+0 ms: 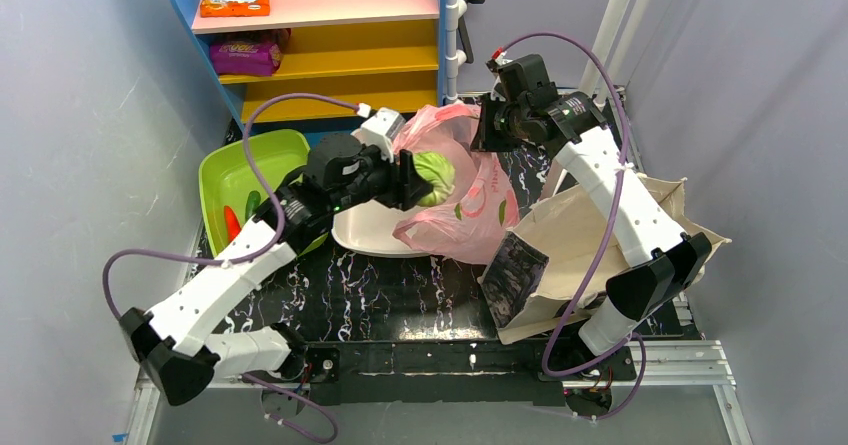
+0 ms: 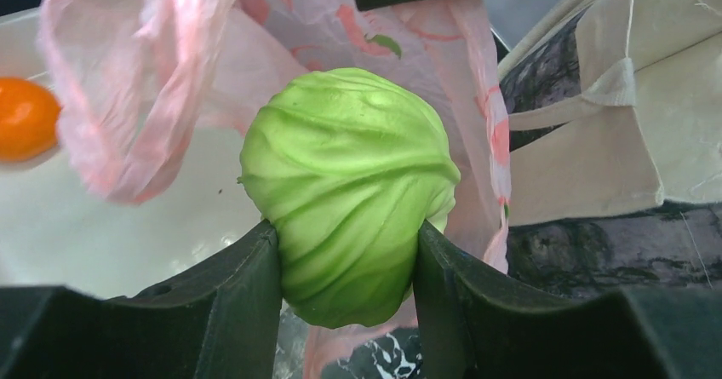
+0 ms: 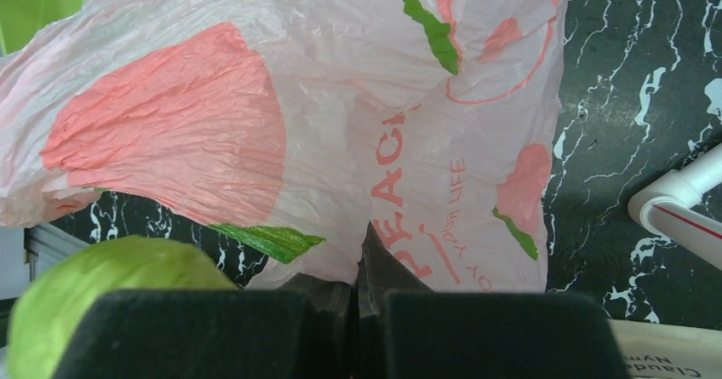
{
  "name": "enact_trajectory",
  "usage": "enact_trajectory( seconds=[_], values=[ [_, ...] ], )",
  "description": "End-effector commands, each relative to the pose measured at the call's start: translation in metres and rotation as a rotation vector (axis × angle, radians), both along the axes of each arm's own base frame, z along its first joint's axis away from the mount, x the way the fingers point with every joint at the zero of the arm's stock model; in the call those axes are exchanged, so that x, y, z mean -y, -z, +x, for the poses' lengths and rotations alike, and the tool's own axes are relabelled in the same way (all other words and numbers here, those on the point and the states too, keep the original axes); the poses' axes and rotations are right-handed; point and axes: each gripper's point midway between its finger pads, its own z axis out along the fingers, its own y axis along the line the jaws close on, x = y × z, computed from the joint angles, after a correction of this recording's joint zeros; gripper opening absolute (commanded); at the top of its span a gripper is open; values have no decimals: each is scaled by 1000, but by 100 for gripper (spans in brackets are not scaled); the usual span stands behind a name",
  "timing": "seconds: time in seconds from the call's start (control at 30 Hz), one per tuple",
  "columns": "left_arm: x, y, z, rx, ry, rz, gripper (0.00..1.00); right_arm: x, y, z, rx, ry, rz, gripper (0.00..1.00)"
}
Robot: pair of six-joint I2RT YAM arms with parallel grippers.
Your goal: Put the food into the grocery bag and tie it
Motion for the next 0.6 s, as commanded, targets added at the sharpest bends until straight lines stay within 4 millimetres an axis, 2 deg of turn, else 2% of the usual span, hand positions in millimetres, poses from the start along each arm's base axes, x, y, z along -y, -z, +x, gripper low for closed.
enact_trajectory(
  seconds=[0.0, 0.3, 0.57],
  values=[
    [32, -33, 11, 109, 95, -105, 0, -2, -33, -3, 48, -3, 78, 1],
    [72, -3, 43, 76, 133, -104, 0, 3, -41, -12, 63, -7, 93, 1],
    [85, 22, 57, 38, 125, -94, 0, 3, -50, -18, 81, -24, 123, 1]
  ],
)
